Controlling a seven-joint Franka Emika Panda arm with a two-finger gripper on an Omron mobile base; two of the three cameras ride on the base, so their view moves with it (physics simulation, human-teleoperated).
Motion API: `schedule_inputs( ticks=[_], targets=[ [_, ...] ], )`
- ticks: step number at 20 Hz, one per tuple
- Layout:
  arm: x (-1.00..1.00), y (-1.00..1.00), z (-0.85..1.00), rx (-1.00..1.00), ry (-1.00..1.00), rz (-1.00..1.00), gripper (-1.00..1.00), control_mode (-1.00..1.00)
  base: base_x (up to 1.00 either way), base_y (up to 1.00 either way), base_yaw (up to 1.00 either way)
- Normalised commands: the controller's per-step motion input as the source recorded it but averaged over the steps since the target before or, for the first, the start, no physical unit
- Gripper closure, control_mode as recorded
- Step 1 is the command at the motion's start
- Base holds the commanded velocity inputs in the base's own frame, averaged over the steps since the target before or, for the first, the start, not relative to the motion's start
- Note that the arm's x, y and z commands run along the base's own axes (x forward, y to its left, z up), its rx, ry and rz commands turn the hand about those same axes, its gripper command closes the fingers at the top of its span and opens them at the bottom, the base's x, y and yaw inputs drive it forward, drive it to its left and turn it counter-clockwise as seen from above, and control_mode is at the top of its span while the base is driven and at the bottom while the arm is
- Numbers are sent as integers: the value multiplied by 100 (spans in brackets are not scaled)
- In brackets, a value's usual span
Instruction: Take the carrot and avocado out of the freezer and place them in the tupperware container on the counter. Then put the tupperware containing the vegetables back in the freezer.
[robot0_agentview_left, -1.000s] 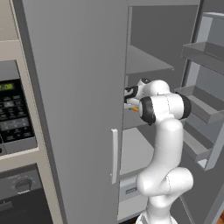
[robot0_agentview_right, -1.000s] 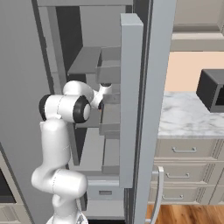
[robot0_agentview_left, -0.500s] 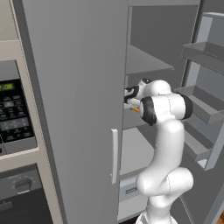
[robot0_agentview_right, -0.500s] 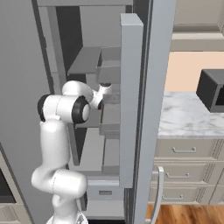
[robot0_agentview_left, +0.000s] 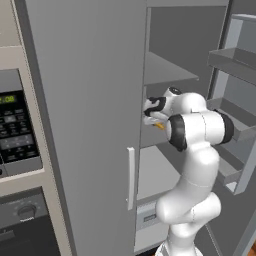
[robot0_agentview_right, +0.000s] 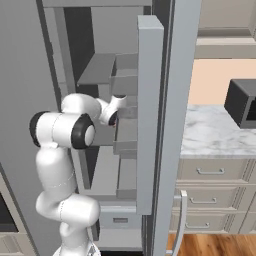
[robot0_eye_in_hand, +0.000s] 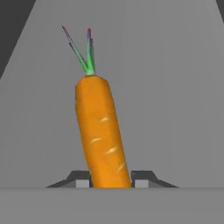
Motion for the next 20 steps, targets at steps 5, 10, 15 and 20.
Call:
schedule_inputs(
  ticks=[5,10,15,20],
  targets=[
    [-64,9,21,-8,-2,5,100,-100,0,0,0],
    [-81,3,34,-7,-2,3,100,-100,0,0,0],
    [-85,1,51,-2,-1,0,100,-100,0,0,0],
    [-85,4,57,-1,0,0,100,-100,0,0,0]
  ],
)
